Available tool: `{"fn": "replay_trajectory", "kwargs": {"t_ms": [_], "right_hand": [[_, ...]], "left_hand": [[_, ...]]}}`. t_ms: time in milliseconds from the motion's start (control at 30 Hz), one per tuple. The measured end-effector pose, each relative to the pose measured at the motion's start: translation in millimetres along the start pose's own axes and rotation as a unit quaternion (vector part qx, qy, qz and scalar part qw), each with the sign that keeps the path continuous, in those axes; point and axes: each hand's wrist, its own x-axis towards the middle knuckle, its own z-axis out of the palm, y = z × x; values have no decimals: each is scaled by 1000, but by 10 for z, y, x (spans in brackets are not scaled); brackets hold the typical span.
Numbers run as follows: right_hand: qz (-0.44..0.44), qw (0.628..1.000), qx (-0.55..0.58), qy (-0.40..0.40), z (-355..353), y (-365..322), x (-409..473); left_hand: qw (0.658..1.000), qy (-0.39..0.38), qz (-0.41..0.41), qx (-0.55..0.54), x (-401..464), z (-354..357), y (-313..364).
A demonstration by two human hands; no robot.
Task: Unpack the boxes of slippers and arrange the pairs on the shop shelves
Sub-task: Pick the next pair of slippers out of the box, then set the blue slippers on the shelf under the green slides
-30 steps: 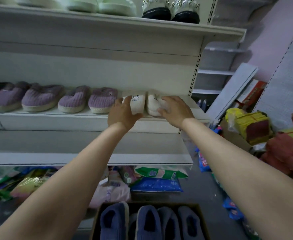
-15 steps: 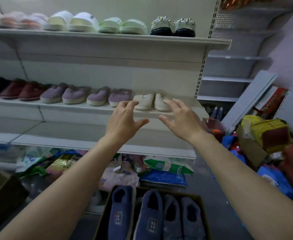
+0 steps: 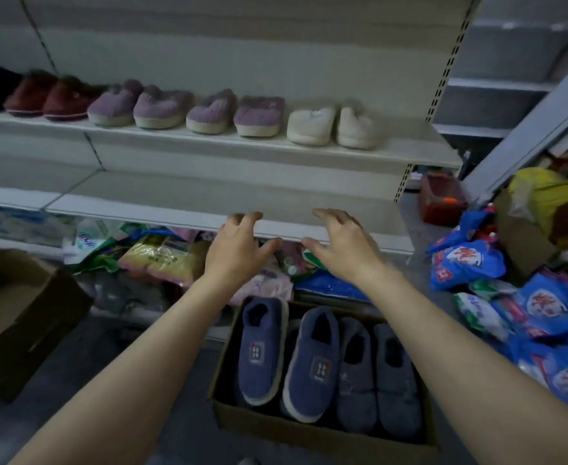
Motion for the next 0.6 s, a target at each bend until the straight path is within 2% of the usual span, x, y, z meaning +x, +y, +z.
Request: {"fn": "replay_trajectory", "kwargs": {"t_ms": [233,433,500,600], "right_hand": [[83,987,33,-133,1246,268,25],[198,937,60,-282,2302,428,-308],[214,930,72,-290,2516,482,-519],[189,955,67,-217,2699,543,-807]], "left_hand": [[981,-156,-108,-32,80,984,-974],[931,-292,-208,-71,-186,1841,-1769],[906,-330,-250,-88,-351,2080,-1934],[880,-350,-296,-127,-571,2343,-2097]]}}
